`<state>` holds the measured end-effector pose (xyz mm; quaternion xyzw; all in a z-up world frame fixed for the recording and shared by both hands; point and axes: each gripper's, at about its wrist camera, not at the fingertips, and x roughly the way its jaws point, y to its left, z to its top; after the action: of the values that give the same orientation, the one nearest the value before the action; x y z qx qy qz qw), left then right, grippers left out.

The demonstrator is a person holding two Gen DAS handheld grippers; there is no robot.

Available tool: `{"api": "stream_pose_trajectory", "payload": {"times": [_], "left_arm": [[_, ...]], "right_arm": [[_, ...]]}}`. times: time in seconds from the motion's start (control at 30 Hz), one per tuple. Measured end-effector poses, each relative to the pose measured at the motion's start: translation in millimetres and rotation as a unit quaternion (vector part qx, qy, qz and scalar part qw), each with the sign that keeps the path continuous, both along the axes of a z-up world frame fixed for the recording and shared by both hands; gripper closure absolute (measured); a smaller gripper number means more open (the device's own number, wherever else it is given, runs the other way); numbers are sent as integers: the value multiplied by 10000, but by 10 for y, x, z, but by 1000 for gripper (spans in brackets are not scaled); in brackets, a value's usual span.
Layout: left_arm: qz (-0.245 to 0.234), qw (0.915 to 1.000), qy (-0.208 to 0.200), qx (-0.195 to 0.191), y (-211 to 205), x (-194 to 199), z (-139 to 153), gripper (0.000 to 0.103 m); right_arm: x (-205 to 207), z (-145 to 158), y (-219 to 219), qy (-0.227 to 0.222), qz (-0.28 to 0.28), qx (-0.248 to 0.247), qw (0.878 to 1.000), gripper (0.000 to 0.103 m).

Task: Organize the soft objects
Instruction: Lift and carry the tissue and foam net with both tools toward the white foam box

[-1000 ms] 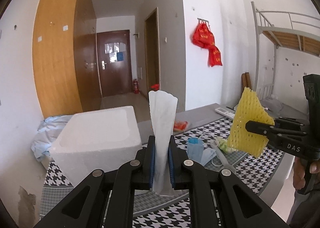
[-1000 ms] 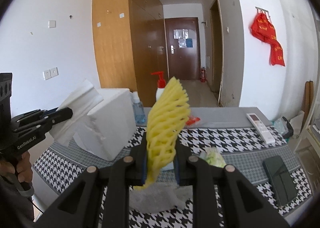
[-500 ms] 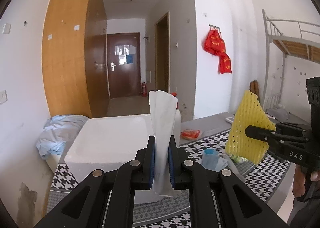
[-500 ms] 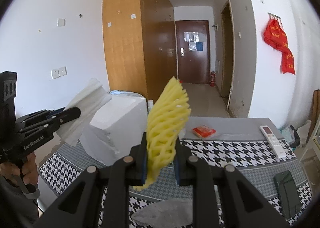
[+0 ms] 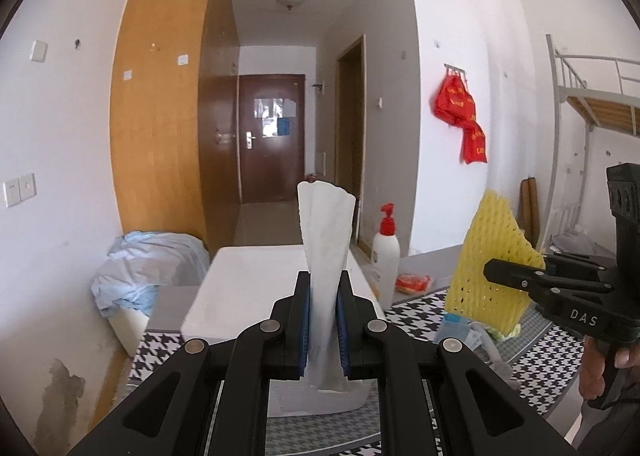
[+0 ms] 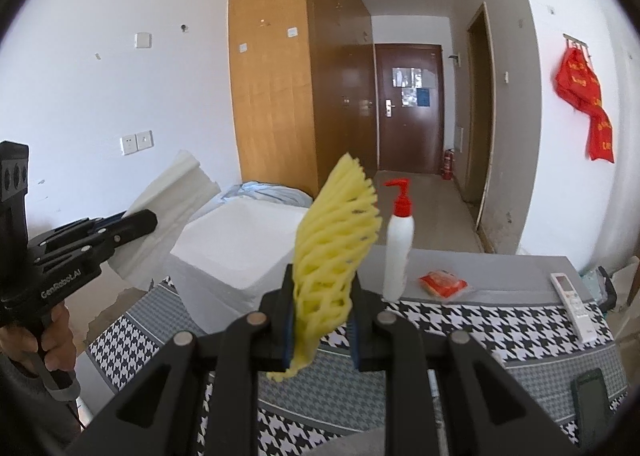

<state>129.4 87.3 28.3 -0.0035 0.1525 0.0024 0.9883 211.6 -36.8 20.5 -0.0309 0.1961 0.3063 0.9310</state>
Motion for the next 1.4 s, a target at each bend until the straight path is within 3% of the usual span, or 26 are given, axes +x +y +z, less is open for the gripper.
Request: {"api": "stream_pose_trajectory", "payload": {"times": [0.7, 1.4], "left_arm": [[779, 9969, -6, -53, 521, -299, 8, 90], [963, 9953, 41, -109, 724, -401, -93, 90]], "right_arm": [[-45, 144, 554, -81, 624, 6, 9980, 79], [254, 210, 1032, 134, 721, -258, 9970, 78]]}}
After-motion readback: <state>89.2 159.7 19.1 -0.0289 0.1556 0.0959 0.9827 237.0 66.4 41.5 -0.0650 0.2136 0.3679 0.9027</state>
